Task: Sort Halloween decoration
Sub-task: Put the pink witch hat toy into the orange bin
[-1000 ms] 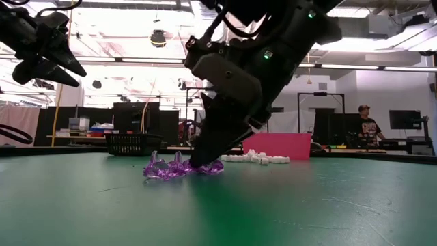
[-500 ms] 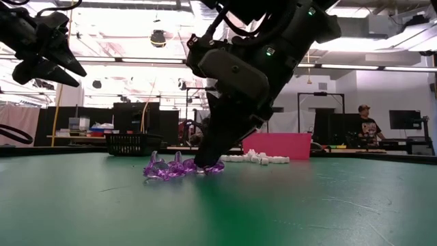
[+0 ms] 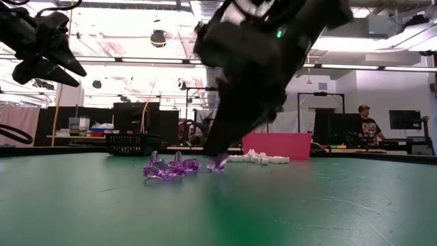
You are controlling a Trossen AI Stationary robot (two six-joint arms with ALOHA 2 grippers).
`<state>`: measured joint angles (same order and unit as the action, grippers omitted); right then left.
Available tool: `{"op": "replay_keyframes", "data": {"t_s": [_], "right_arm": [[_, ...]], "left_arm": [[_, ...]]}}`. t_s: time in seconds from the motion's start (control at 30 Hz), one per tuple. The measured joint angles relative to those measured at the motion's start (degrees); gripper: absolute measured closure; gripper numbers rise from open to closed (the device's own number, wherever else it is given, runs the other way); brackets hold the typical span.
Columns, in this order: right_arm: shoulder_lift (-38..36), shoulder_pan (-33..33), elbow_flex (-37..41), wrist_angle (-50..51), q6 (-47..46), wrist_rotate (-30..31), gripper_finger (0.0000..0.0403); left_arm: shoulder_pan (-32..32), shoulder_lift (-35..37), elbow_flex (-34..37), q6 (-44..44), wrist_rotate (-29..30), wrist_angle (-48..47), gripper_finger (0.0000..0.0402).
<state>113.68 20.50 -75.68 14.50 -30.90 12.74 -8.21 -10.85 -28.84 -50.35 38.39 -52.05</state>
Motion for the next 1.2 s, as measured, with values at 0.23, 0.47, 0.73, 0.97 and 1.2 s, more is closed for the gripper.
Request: {"op": "replay_keyframes", "data": {"t_s": [0.23,0.47,0.73,0.97,1.2], "right_arm": [[-6.94,3.8,-0.04,9.64,-8.46,-0.03,0.0387],[-15.4,10.97,-0.07,26.27,-26.97,-2.97,0.0387],[-26.13,24.84,-0.07,41.69,-52.87,-7.0,0.0387],[-29.47,36.84,-0.07,54.17,-75.48,-7.09,0.0387],[-28.01,39.28,1.81,56.12,-80.29,-10.07,0.0387]], "left_arm": [[-0.01,0.0,0.0,0.0,-0.01,0.04,0.0219],[-0.02,0.0,0.0,-0.32,-0.01,0.02,0.0219],[-0.01,0.0,0.0,-0.88,-0.07,0.01,0.0219],[-0.02,0.0,0.0,-1.23,1.47,0.02,0.0219],[-0.02,0.0,0.0,-1.87,1.93,0.0,0.0219]]}}
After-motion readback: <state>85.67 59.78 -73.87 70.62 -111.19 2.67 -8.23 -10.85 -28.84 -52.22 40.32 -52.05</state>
